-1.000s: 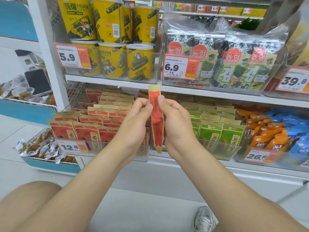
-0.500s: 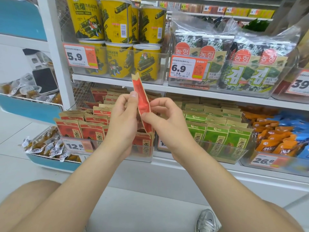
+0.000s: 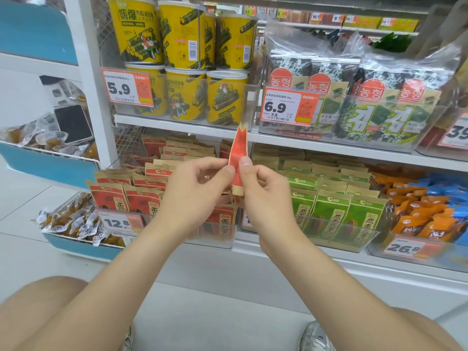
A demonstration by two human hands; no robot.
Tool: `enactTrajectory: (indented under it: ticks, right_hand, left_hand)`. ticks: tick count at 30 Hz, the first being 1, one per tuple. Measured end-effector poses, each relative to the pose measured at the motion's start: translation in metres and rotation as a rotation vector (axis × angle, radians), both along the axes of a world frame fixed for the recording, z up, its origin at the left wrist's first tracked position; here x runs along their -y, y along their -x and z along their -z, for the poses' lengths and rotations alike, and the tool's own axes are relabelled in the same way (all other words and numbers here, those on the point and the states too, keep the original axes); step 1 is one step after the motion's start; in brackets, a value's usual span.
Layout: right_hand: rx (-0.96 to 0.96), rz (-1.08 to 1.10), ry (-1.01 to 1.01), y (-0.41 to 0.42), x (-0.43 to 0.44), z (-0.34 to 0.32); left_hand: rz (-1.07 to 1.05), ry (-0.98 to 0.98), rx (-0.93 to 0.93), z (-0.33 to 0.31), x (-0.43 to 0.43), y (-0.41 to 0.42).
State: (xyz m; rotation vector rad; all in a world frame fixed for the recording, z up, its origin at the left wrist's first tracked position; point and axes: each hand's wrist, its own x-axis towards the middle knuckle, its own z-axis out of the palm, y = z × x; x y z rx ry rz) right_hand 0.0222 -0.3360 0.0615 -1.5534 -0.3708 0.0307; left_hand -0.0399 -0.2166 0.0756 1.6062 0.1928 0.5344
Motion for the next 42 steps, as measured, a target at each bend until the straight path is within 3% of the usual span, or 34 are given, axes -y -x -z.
enactTrajectory:
  ticks: [4, 11, 18, 24, 28, 31, 33, 35, 37, 39, 42]
  right_hand:
    - [-0.05, -0.005, 0.029, -0.004, 0.002, 0.003]
    - [-0.189, -0.057, 0.001, -0.002, 0.003, 0.0]
    - [0.028, -0.055, 0.253, 0.004, -0.001, 0.006]
    - [0.255, 0.023, 0.453, 0.01, -0.001, 0.0]
    - [0.121, -0.044, 0.461, 0.004, 0.005, -0.007]
    - [-0.186, -0.101, 0.254, -0.001, 0.008, -0.014]
    - [-0.275, -0.141, 0.091, -0.005, 0.009, -0.017]
    - [-0.231, -0.14, 0.047, -0.005, 0.009, -0.017]
    - [-0.13, -0.083, 0.091, -0.007, 0.01, -0.014]
    - [0.029, -0.028, 0.171, -0.007, 0.009, -0.012]
    - [0.312, 0.083, 0.254, -0.002, 0.008, -0.011]
  left_hand:
    - [-0.009, -0.029, -0.012, 0.002, -0.001, 0.003]
    - [0.057, 0.116, -0.049, 0.003, -0.005, 0.005]
    - [0.053, 0.268, -0.159, -0.008, -0.015, 0.005]
    - [0.085, 0.235, -0.195, -0.002, -0.013, 0.008]
    - [0.11, 0.223, -0.262, -0.004, -0.014, 0.01]
    - [0.119, 0.206, -0.311, -0.01, -0.014, 0.012]
    - [0.134, 0.199, -0.325, -0.012, -0.012, 0.012]
    - [0.095, 0.157, -0.319, -0.011, -0.01, 0.011]
    - [-0.029, -0.013, -0.248, -0.004, -0.011, 0.007]
    - [-0.165, -0.252, -0.144, 0.001, -0.012, 0.007]
    - [-0.148, -0.403, -0.027, 0.003, -0.01, 0.005]
